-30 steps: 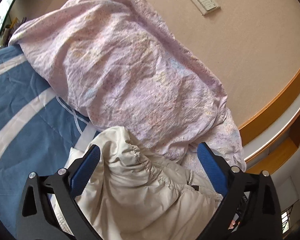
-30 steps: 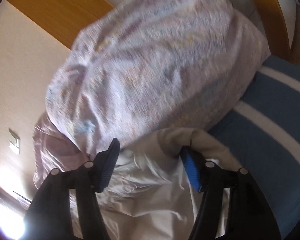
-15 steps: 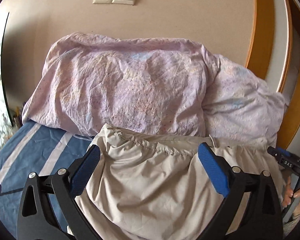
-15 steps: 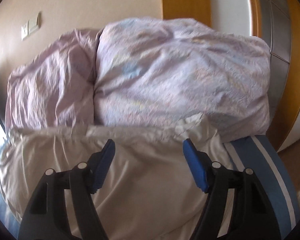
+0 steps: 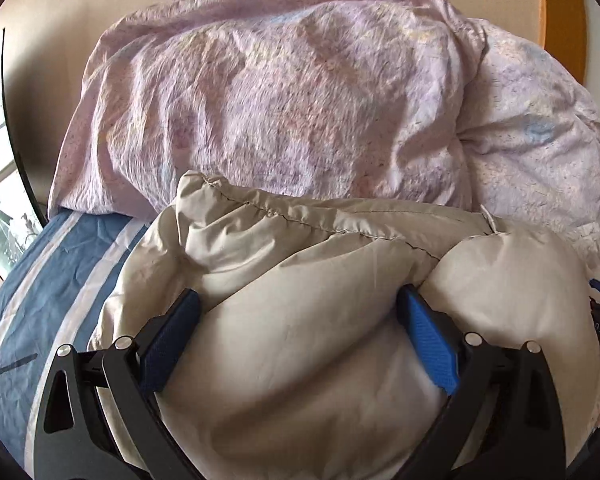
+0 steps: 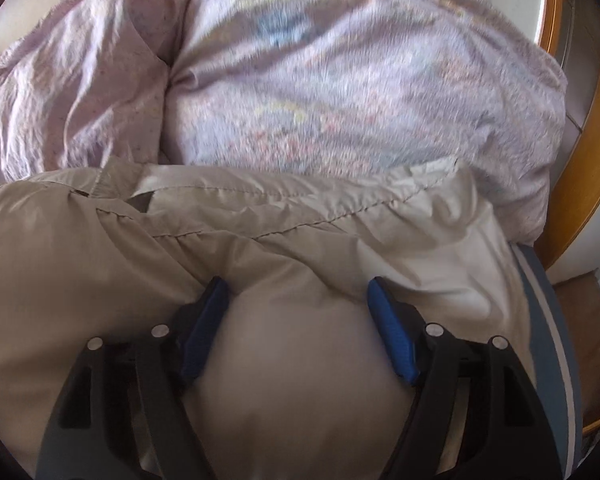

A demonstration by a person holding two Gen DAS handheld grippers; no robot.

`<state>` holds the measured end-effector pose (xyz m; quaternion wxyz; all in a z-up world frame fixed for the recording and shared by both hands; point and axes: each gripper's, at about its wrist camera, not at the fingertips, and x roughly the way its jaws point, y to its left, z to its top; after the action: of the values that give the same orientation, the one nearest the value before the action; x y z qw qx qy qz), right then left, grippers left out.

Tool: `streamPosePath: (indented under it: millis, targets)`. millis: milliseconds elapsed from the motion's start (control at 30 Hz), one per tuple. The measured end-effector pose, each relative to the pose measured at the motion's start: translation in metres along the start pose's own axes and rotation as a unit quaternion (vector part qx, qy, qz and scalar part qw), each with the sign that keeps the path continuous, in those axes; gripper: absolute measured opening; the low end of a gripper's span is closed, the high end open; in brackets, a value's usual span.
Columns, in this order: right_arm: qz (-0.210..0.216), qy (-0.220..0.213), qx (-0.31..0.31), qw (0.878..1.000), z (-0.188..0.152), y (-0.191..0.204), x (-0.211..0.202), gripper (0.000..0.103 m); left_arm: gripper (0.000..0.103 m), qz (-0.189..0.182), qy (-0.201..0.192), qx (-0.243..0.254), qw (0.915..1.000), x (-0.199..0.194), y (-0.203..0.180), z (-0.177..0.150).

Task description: Fold large clothes

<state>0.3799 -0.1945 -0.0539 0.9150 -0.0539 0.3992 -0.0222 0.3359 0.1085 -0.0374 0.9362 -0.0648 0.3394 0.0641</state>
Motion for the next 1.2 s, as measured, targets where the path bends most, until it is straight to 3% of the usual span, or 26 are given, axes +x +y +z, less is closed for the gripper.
streamPosePath:
  millis: [600, 733, 833, 933, 1033, 1133, 1200]
  targets:
    - [0.011, 0.002, 0.019, 1.000, -0.011, -0.001, 0.038, 0.079, 0.102, 0.026, 0.012, -0.019, 0.9994, 0.030, 0.001, -0.002]
    - [0.033, 0.003, 0.034, 0.999, -0.009, -0.020, 0.024, 0.079, 0.102, 0.009, 0.023, -0.017, 0.9995, 0.016, 0.008, -0.003]
    - [0.061, -0.028, 0.082, 0.994, -0.010, -0.049, -0.005, 0.078, 0.102, -0.006, 0.007, -0.036, 0.9993, -0.006, 0.020, -0.001]
    - [0.056, -0.049, 0.113, 0.991, -0.010, -0.075, -0.022, 0.079, 0.102, 0.003, -0.019, -0.044, 0.9988, -0.018, 0.027, 0.004]
    - [0.031, -0.023, 0.112, 0.993, -0.010, -0.083, -0.011, 0.078, 0.102, 0.030, -0.012, -0.041, 0.9986, -0.009, 0.029, 0.008]
    - [0.024, 0.033, 0.114, 0.993, -0.014, -0.083, 0.017, 0.078, 0.102, 0.055, 0.007, -0.049, 0.9972, 0.008, 0.037, 0.005]
    - [0.017, 0.037, 0.108, 0.993, -0.021, -0.086, 0.023, 0.078, 0.102, 0.060, 0.017, -0.056, 0.9965, 0.018, 0.041, 0.001]
